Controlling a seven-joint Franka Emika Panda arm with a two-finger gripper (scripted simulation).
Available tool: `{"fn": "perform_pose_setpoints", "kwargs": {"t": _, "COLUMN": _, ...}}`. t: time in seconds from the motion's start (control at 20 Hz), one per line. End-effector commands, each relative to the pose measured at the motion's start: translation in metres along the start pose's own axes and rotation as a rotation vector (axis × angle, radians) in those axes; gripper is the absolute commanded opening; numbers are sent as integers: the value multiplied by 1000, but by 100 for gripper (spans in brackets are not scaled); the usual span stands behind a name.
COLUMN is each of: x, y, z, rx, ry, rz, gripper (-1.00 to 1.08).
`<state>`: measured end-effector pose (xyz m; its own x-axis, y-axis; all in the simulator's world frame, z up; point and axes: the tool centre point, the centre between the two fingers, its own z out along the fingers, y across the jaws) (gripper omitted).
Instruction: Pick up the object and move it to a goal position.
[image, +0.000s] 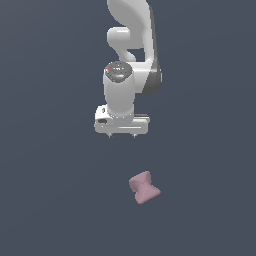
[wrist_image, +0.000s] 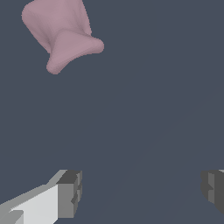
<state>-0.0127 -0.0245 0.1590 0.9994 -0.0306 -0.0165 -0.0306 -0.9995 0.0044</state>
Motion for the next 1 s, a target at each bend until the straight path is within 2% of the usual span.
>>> {"fn": "perform_pose_setpoints", "kwargs": {"t": 0.0, "x": 0, "y": 0, "z": 0, "rx": 0, "ry": 0, "rz": 0, "gripper": 100}}
{"fn": "perform_pose_setpoints", "kwargs": {"t": 0.55, "x": 0, "y": 0, "z": 0, "rx": 0, "ry": 0, "rz": 0, "gripper": 100}}
{"fn": "perform_pose_setpoints", "kwargs": {"t": 0.95, "x": 8, "y": -15, "z": -4, "rx": -2, "ry": 13, "rz": -10, "gripper": 100}}
